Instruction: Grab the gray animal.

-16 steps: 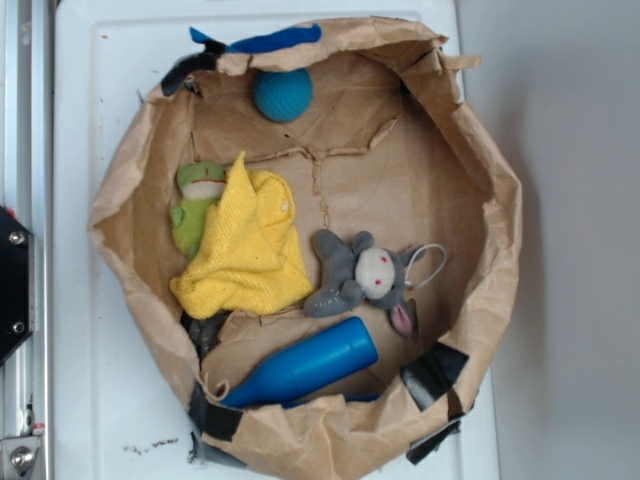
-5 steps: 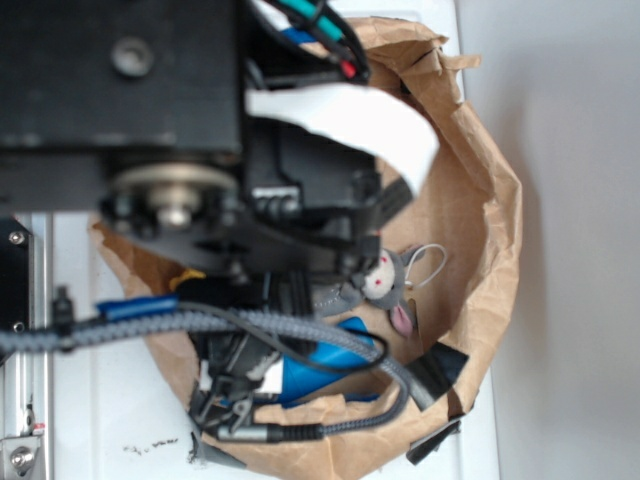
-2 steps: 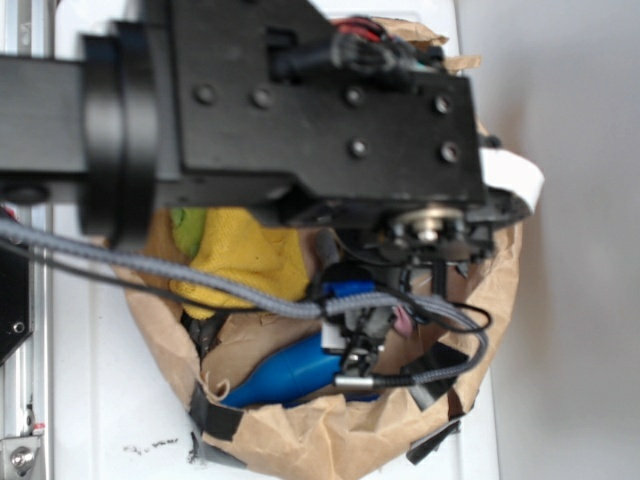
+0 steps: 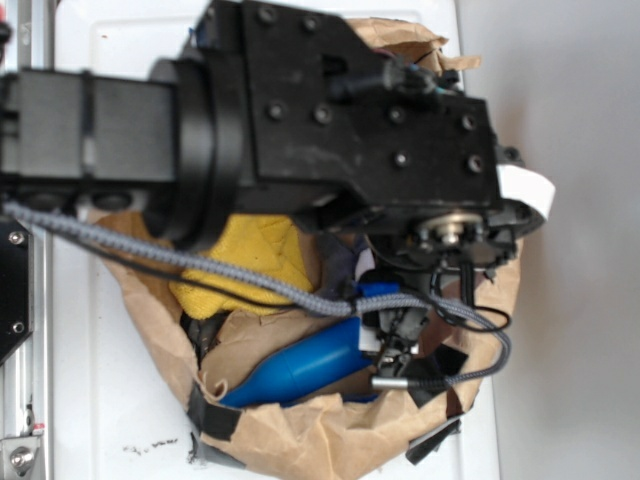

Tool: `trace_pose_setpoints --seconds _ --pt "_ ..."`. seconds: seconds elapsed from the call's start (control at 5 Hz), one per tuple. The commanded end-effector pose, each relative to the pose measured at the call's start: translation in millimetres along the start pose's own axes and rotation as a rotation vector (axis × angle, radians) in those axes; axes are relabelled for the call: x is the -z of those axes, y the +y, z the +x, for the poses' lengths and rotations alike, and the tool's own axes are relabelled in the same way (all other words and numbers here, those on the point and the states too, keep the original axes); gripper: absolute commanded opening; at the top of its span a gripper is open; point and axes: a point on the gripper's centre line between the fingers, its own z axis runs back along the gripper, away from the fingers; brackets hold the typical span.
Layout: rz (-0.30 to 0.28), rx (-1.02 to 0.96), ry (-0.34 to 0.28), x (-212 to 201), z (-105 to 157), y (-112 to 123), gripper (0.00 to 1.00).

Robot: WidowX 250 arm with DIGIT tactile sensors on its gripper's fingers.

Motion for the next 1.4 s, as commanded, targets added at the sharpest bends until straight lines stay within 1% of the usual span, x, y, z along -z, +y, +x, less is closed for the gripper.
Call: trace_pose_setpoints --seconds 0.0,0.4,0.6,0.8,1.2 --pt "0.011 0.002 -0.042 7.8 8.5 -7.1 1.0" --pt "0.013 -0.047 -0.094 27.4 -1.1 -3.5 1.0" --pt "0.028 -0.064 -0.08 33.1 -3.0 0.1 1.0" --pt "0.042 -0.083 -0.047 46.3 -1.5 10.1 1.0" --pt "0.071 -0.081 -0.014 69.5 1.0 10.4 1.0"
